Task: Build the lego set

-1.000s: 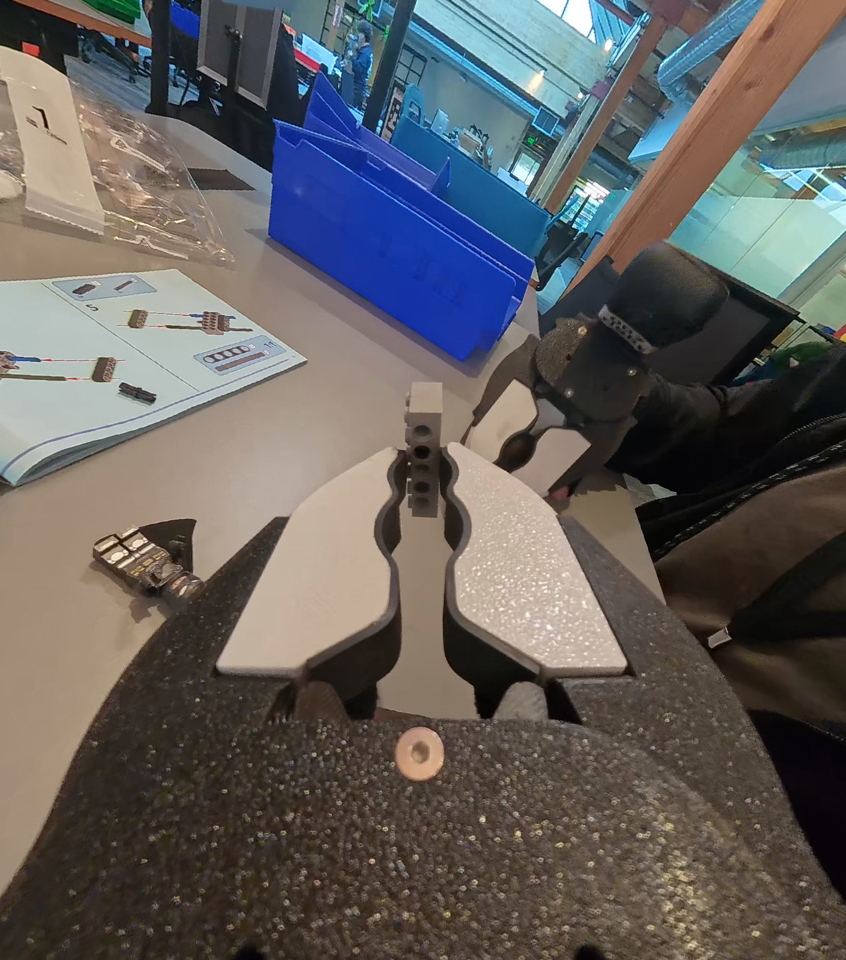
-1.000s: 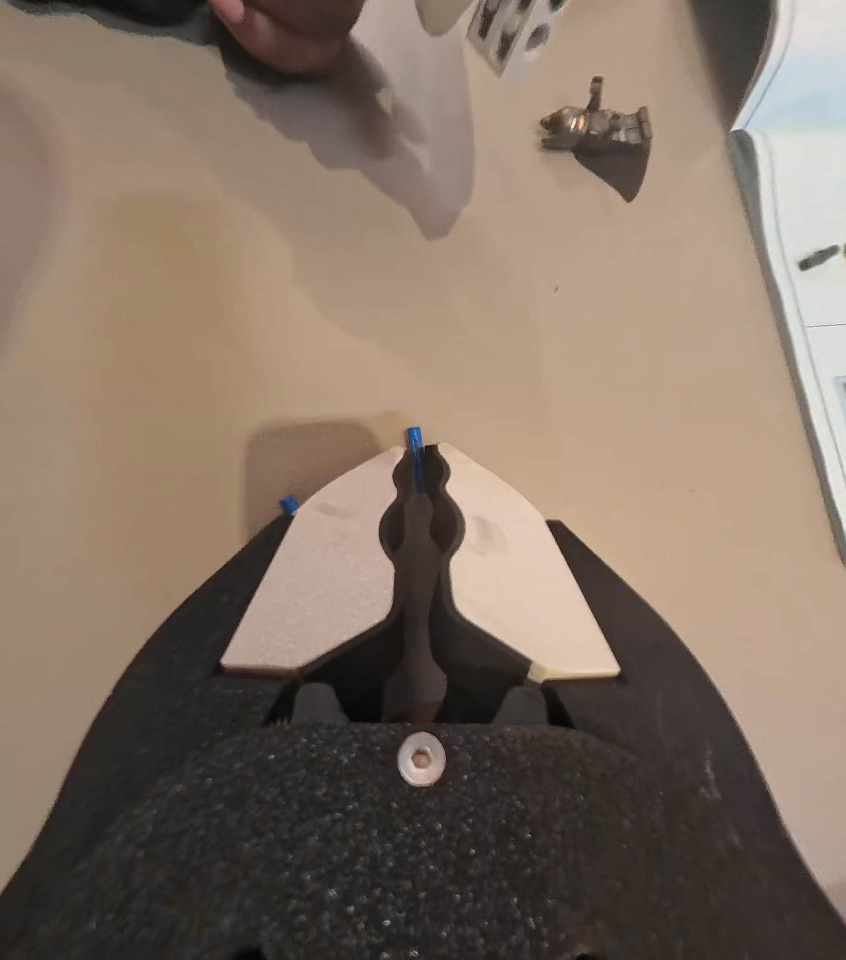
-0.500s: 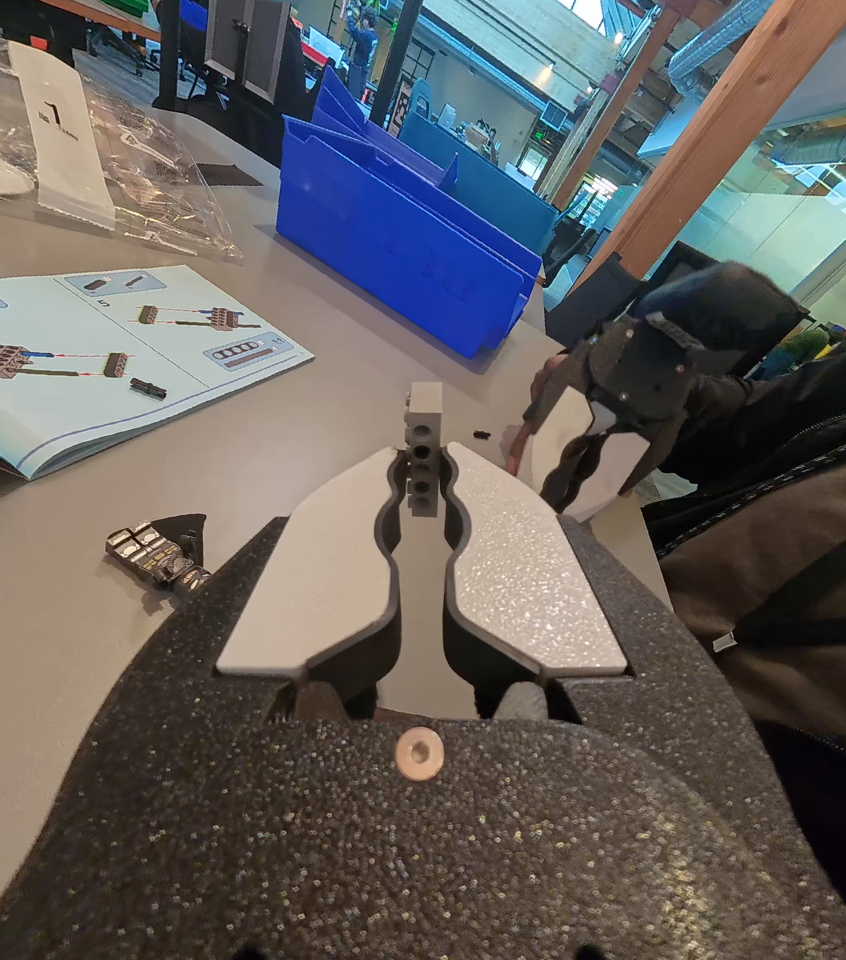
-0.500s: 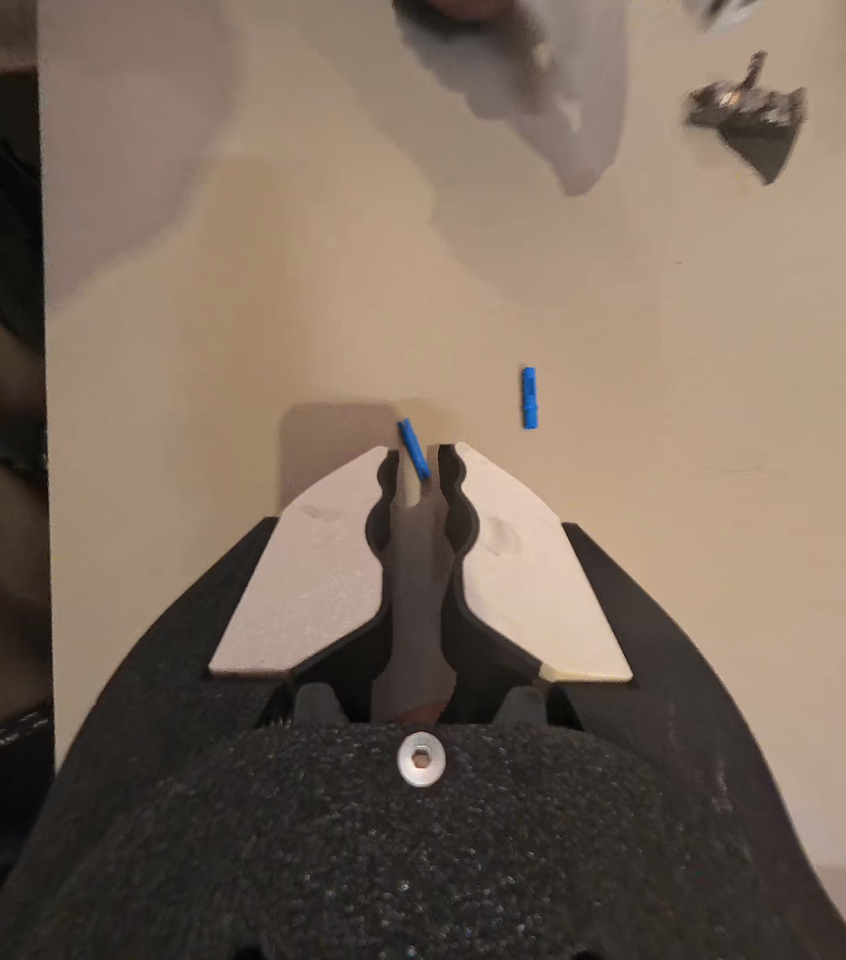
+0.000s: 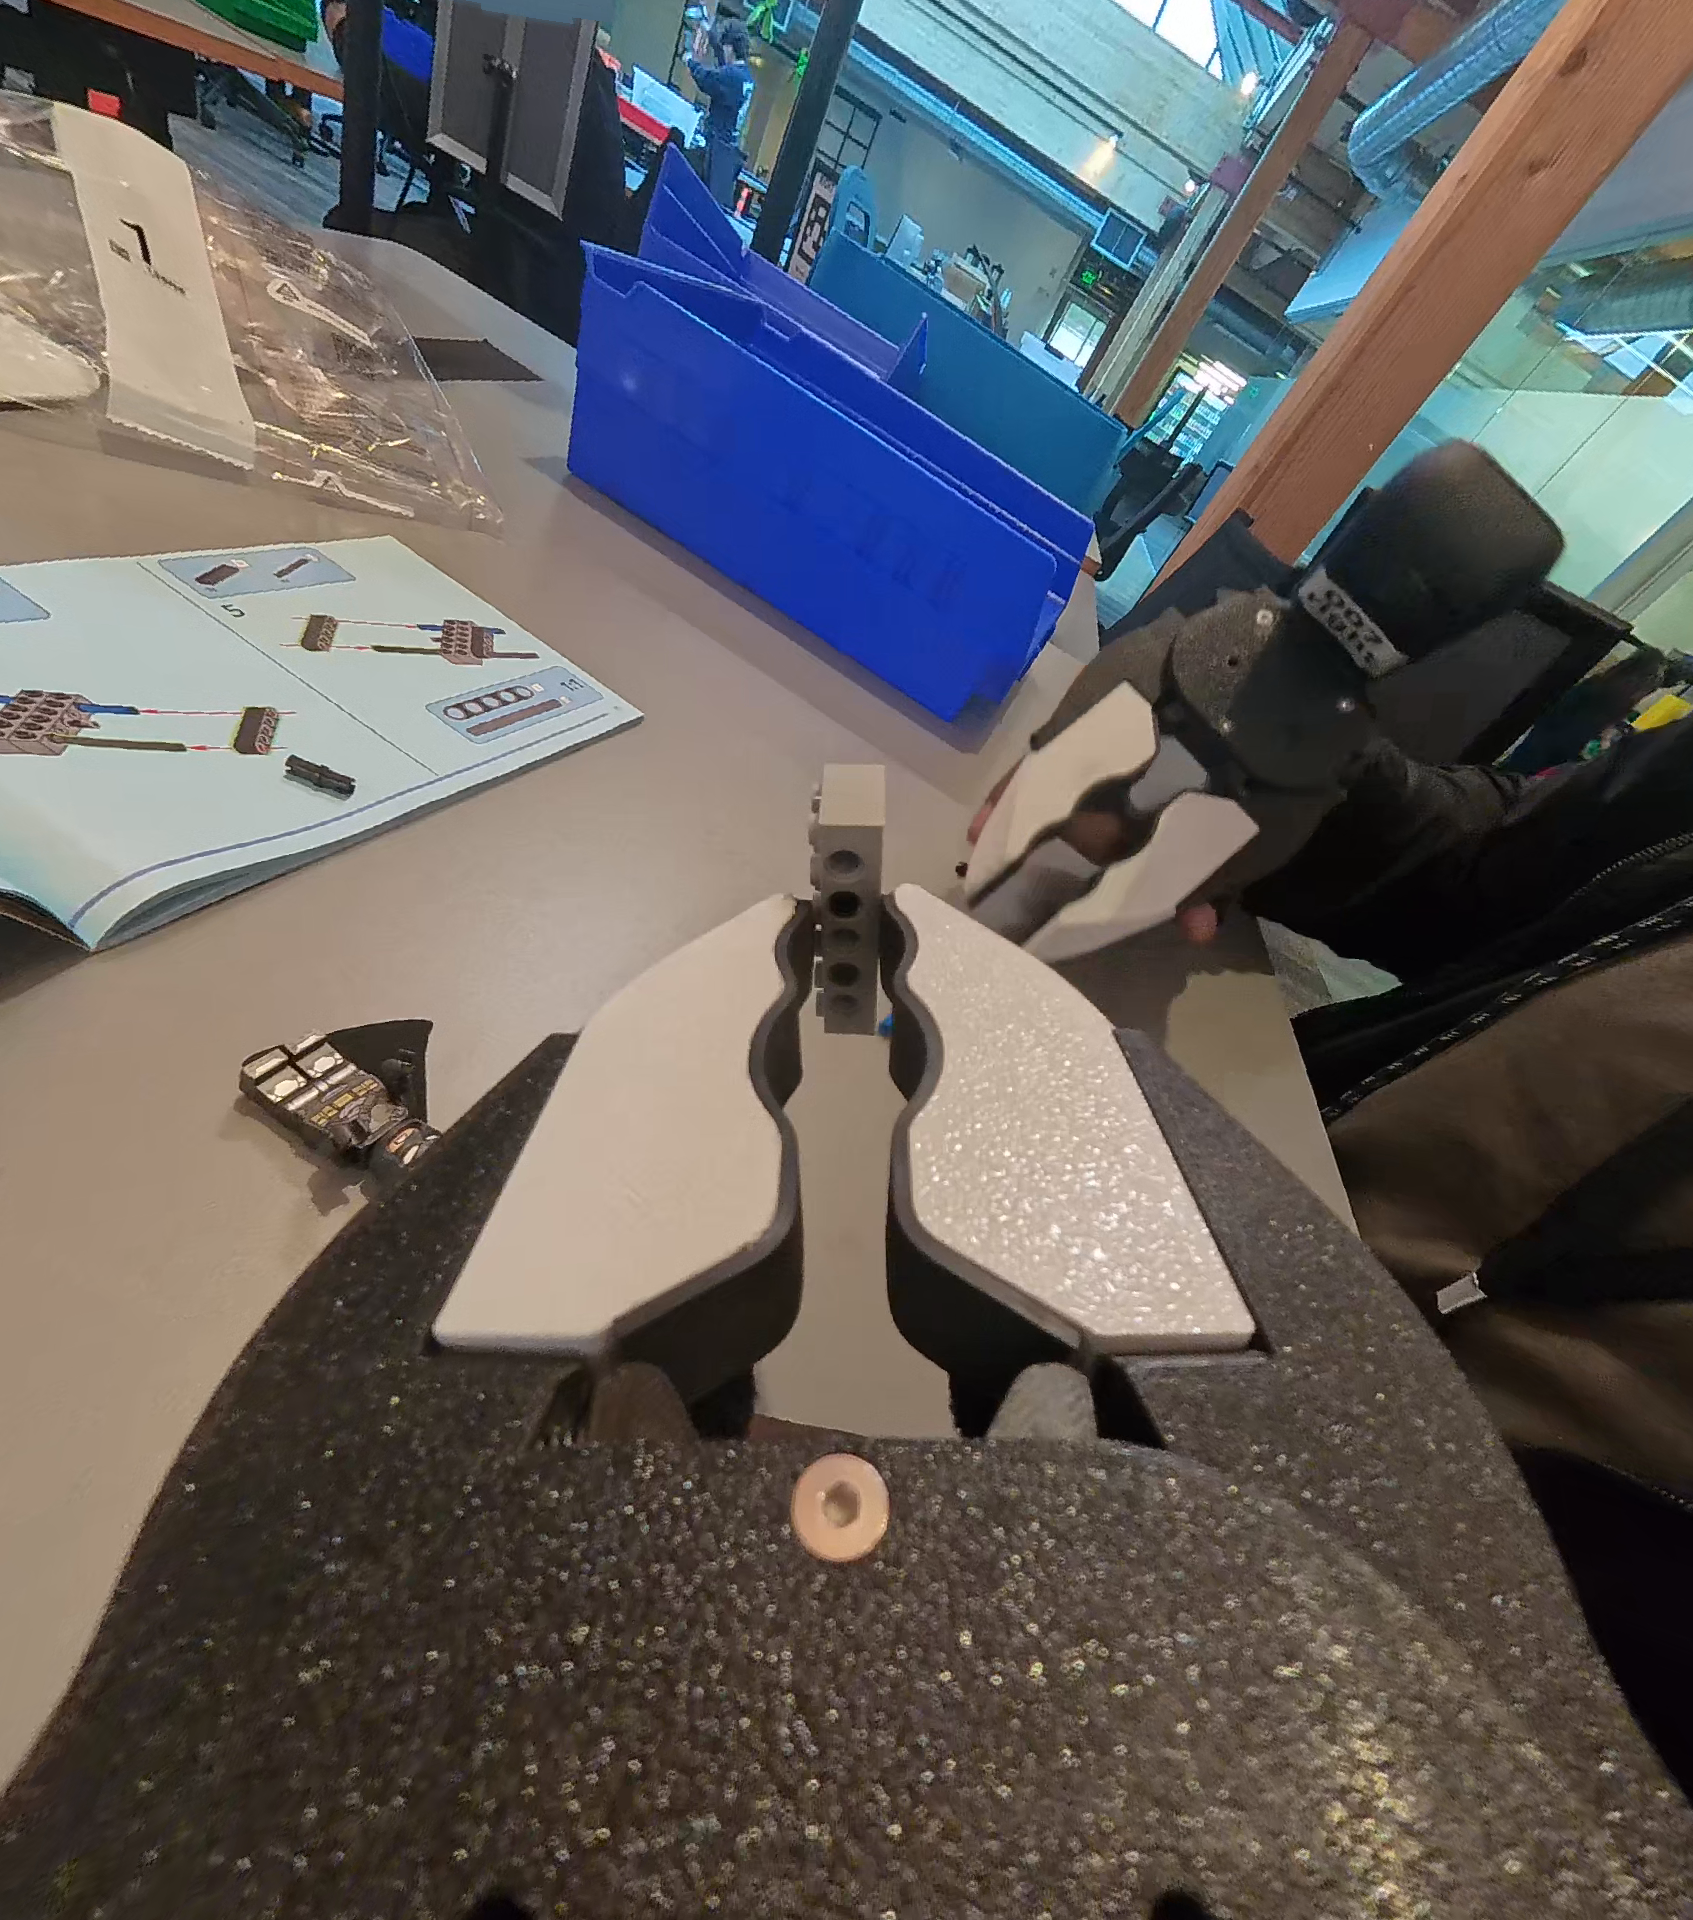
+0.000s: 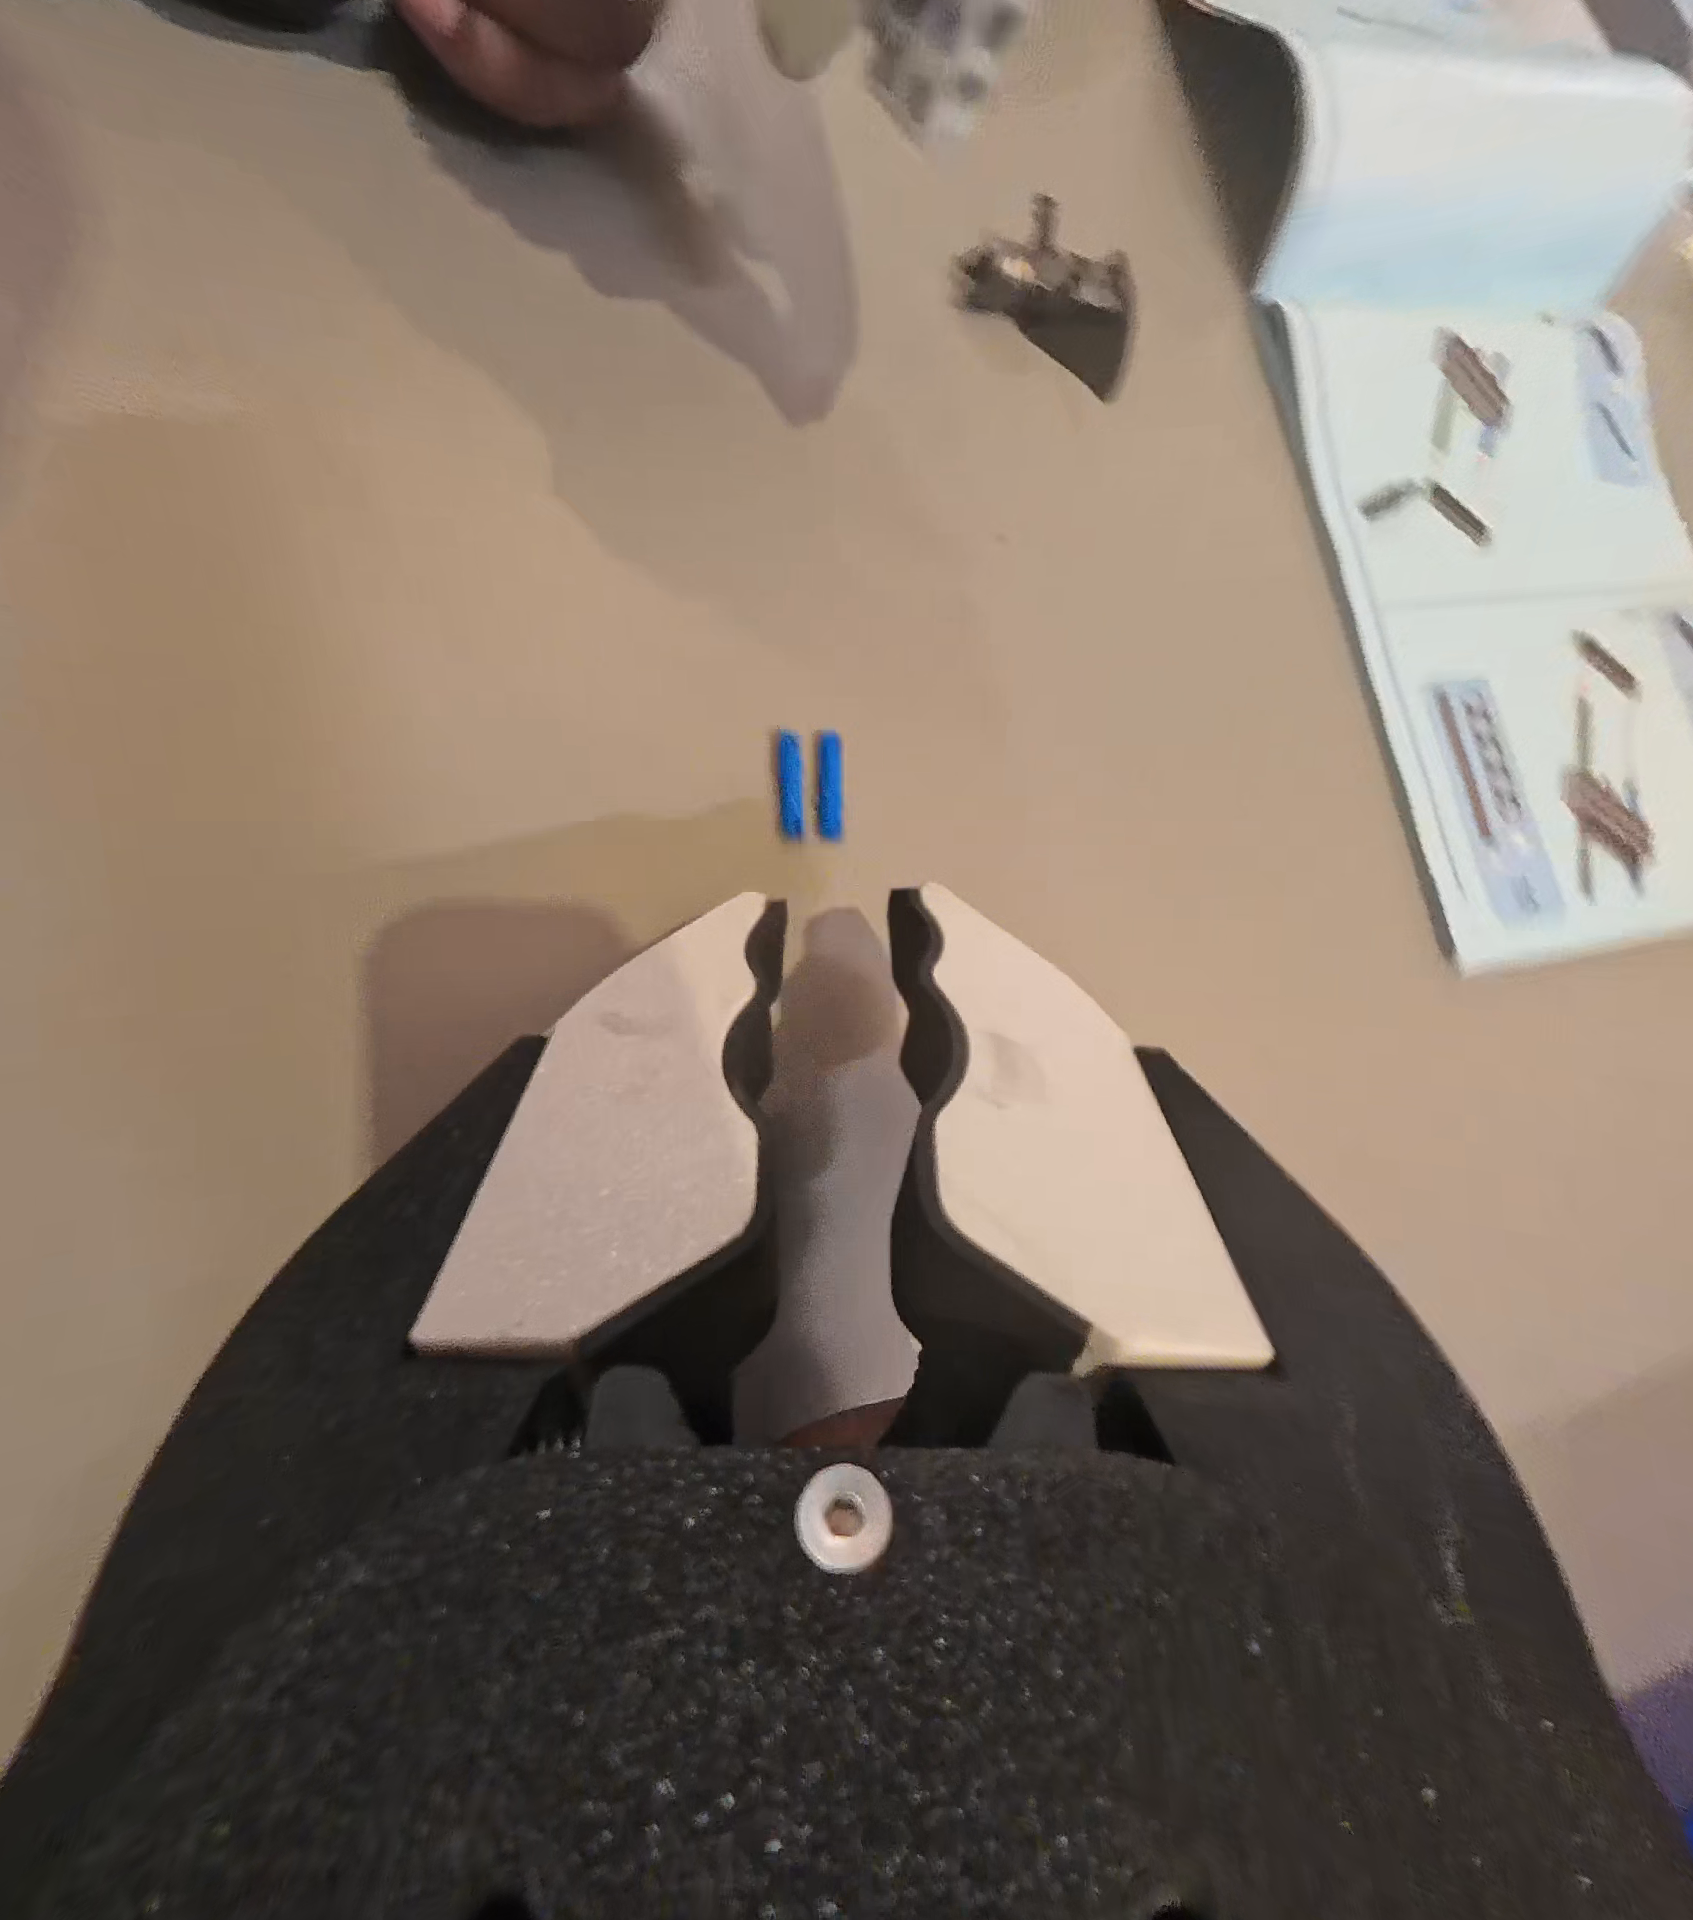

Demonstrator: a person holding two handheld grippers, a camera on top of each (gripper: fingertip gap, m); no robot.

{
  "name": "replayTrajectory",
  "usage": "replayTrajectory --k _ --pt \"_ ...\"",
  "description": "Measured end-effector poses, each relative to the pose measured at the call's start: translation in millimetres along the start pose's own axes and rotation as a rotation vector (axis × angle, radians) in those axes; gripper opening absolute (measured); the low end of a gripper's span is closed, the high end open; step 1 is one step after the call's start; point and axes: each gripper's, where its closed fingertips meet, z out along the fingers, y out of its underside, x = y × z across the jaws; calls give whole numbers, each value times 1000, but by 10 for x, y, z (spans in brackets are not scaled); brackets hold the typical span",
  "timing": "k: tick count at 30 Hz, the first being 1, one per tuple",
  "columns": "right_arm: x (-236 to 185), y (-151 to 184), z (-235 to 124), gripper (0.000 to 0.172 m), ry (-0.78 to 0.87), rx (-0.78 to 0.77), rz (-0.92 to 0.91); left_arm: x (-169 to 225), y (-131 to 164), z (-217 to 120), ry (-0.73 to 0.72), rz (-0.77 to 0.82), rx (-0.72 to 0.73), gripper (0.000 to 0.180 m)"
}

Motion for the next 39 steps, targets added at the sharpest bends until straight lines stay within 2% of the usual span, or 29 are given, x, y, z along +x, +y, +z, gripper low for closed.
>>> replayTrajectory --k 5,11,14,18,23,28,30,34,39 --pt "288 419 -344 23 137 -66 143 2 7 7 4 -2 -6 12" --pt "226 732 -338 23 157 -181 192 -14 2 3 2 -13 -1 11" --pt "196 734 -324 4 141 -188 205 -15 -4 -1 -1 -11 3 12" --pt "191 594 -208 3 115 -158 157 -8 3 5 0 -7 -3 12" --pt "132 134 110 3 24 -54 58 -6 1 5 -4 0 -2 12" --pt "211 71 311 4 49 -86 -36 -6 -10 -6 -6 1 8 12" --pt "178 72 322 6 22 -78 -34 -5 -7 -3 -4 0 5 11" --pt "215 11 249 23 -11 -21 -5 -7 -10 -5 0 -6 8 11" --pt "562 -204 179 23 29 69 33 -23 -37 -12 -6 -10 27 11"
